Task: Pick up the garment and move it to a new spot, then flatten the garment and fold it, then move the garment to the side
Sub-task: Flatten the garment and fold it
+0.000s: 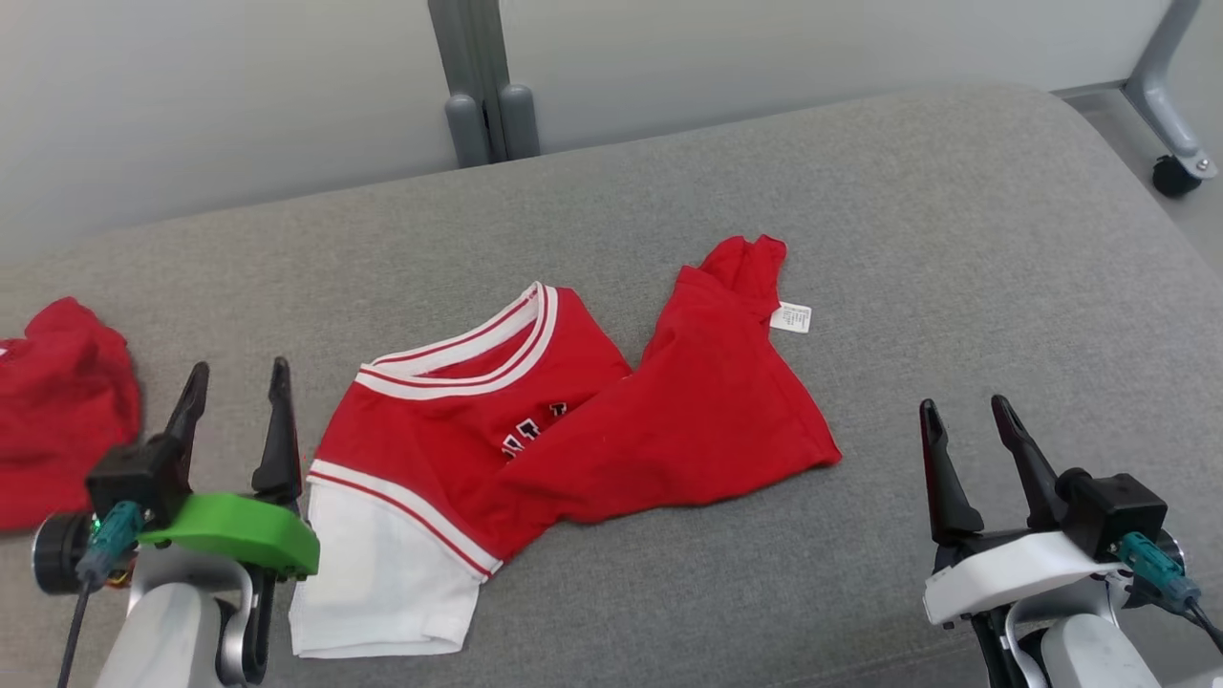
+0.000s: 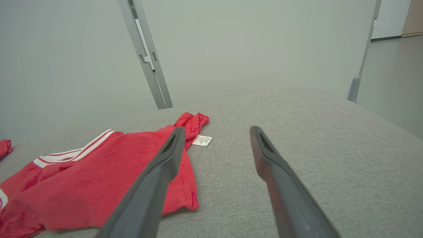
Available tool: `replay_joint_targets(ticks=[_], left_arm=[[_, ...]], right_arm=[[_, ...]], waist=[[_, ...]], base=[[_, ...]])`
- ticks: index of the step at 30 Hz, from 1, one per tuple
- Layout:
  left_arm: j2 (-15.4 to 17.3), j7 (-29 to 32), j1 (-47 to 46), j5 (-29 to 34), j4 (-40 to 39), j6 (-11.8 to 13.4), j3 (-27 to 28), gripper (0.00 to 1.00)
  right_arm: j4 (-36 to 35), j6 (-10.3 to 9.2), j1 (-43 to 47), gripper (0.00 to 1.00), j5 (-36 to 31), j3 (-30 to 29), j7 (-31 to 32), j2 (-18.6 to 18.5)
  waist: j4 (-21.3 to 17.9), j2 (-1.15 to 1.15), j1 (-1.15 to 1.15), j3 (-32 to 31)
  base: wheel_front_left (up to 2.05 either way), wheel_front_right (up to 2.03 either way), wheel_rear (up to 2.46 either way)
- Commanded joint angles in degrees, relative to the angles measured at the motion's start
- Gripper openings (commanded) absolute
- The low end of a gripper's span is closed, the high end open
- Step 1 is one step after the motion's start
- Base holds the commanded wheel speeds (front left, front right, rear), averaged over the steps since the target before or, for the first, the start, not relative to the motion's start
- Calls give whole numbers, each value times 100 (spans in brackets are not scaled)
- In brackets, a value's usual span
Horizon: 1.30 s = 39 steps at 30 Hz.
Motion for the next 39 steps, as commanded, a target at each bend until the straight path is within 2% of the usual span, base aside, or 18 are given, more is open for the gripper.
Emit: replay_joint_targets(ticks=[1, 8, 14, 17, 19, 21, 29, 39], left_arm=[[-21, -17, 229, 81, -188, 6, 177, 100], [-226, -17, 1075, 437, -937, -99, 866, 100], [-473, -16, 1636, 691, -1341, -207, 1090, 100], [-476, -17, 1838, 965, -1436, -255, 1040, 100], [-615, -17, 1957, 933, -1498, -285, 1049, 100], [-607, -17, 2022, 1019, -1533, -325, 1045, 100], [-691, -17, 2058, 935, -1520, -545, 950, 100], [-668, -17, 1980, 891, -1376, -612, 901, 100]], right_arm=[[-46, -8, 45, 100, 28, 36, -18, -43], [-193, -8, 87, 100, 39, 168, -19, -101], [-263, -9, 183, 100, 23, 234, -19, -125], [-295, -8, 269, 100, 10, 263, -18, -137], [-320, -8, 317, 100, -1, 282, -18, -146], [-327, -8, 378, 100, -4, 301, -19, -144], [-318, -8, 471, 100, -11, 368, -18, -164], [-298, -8, 510, 100, -26, 423, -19, -185]], waist=[[273, 0, 0, -272], [498, 0, 0, -448], [600, 0, 0, -550], [636, 0, 0, -590], [657, 0, 0, -617], [673, 0, 0, -637], [725, 0, 0, -668], [740, 0, 0, -658]], base=[[0, 0, 0], [0, 0, 0], [0, 0, 0], [0, 0, 0], [0, 0, 0], [0, 0, 0], [0, 0, 0], [0, 0, 0]])
